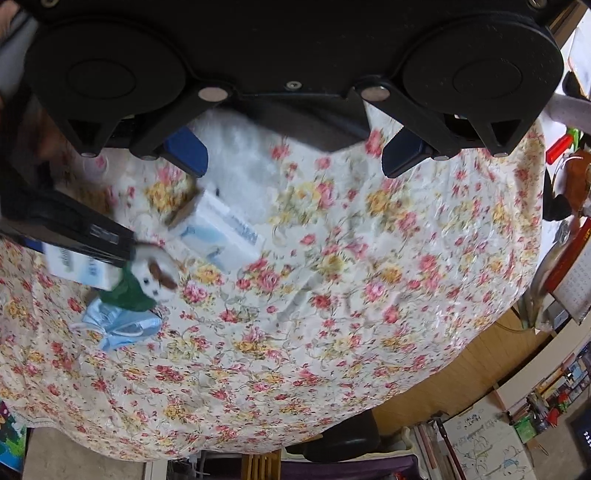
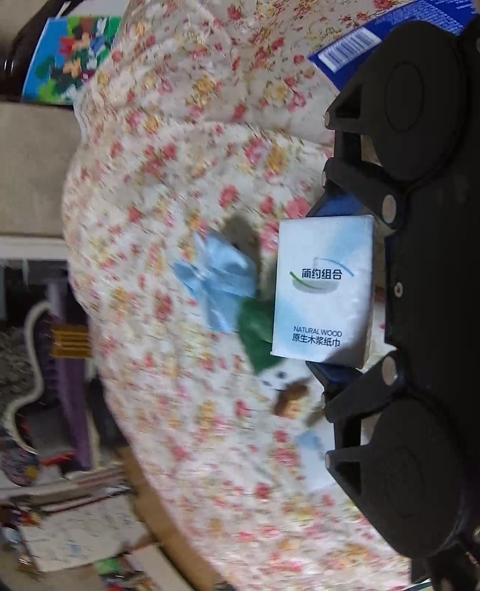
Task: Organize soft objects
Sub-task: 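Grasp the white tissue pack with the right tool while the left tool grasps the white fluffy plush, then carry the white plush and tissue pack over to the gold tray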
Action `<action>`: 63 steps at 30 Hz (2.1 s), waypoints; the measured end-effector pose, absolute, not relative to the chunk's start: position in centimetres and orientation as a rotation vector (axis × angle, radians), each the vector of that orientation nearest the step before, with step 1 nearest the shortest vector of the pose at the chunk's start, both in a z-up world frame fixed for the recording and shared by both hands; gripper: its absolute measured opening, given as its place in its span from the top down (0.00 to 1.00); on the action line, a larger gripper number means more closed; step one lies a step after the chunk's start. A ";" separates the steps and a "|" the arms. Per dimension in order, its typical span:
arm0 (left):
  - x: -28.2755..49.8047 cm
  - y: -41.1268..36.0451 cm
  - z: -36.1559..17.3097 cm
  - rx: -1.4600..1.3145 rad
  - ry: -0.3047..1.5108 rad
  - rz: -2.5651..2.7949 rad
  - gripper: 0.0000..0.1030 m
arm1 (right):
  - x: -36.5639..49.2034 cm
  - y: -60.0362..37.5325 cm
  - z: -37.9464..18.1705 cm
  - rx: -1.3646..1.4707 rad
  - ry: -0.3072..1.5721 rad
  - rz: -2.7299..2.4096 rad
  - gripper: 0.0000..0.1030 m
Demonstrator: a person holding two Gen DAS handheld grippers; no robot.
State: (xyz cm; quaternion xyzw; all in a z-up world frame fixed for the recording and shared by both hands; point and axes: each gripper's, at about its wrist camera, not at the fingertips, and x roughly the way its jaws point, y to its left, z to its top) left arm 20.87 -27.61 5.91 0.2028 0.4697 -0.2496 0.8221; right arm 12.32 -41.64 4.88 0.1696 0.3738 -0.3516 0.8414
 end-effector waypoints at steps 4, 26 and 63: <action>22.0 -29.7 5.3 0.433 1.023 -0.525 0.05 | 11.4 -42.6 5.5 0.384 0.724 -0.798 0.28; 21.7 -32.5 -0.2 0.522 1.256 -0.630 0.42 | 11.0 -43.5 5.2 0.380 0.690 -0.836 0.28; 21.7 0.8 8.7 0.059 1.055 -0.237 0.52 | 10.0 -38.6 5.2 0.274 0.598 -0.709 0.29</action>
